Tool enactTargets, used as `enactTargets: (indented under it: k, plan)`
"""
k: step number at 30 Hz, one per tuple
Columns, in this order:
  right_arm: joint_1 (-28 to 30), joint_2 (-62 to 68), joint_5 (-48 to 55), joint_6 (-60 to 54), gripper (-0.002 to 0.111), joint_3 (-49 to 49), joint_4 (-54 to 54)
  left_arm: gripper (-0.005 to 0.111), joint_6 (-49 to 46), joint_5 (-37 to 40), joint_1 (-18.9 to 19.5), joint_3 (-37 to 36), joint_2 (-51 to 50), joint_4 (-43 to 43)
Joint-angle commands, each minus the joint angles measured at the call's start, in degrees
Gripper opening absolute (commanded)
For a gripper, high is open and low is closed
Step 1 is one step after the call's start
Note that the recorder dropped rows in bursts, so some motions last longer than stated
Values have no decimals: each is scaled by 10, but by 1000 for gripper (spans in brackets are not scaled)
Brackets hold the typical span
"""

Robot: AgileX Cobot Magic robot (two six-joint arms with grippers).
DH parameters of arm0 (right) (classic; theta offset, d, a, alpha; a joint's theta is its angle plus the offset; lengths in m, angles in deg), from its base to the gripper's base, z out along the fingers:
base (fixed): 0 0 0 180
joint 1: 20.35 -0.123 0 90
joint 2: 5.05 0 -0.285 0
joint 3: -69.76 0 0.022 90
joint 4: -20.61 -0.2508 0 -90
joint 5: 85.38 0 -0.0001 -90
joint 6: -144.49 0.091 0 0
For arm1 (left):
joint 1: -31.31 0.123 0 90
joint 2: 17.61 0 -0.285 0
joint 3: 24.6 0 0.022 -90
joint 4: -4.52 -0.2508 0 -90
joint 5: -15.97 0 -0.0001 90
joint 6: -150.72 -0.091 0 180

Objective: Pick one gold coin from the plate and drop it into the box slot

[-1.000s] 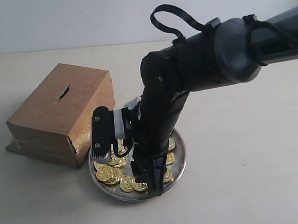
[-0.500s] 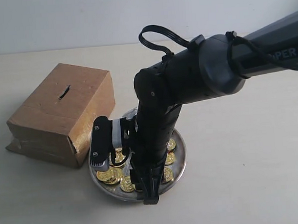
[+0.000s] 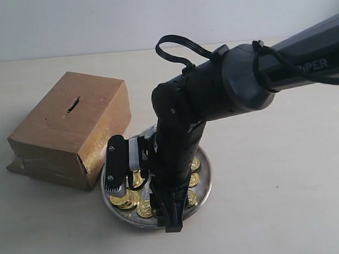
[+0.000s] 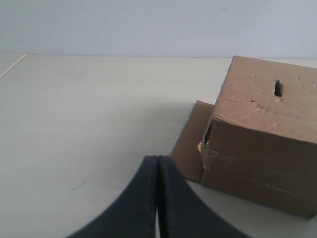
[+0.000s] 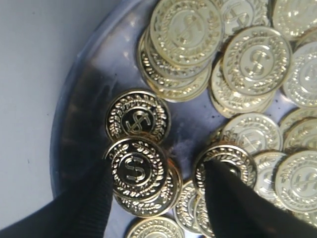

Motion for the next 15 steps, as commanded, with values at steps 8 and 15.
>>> enactTargets:
  k: [8,15]
  plan:
    - [-1,3,-6,3,54,-4,4,0,0,-1,-3,0,2,5]
    - [-1,3,-4,3,54,-4,-1,0,0,-1,-3,0,2,5]
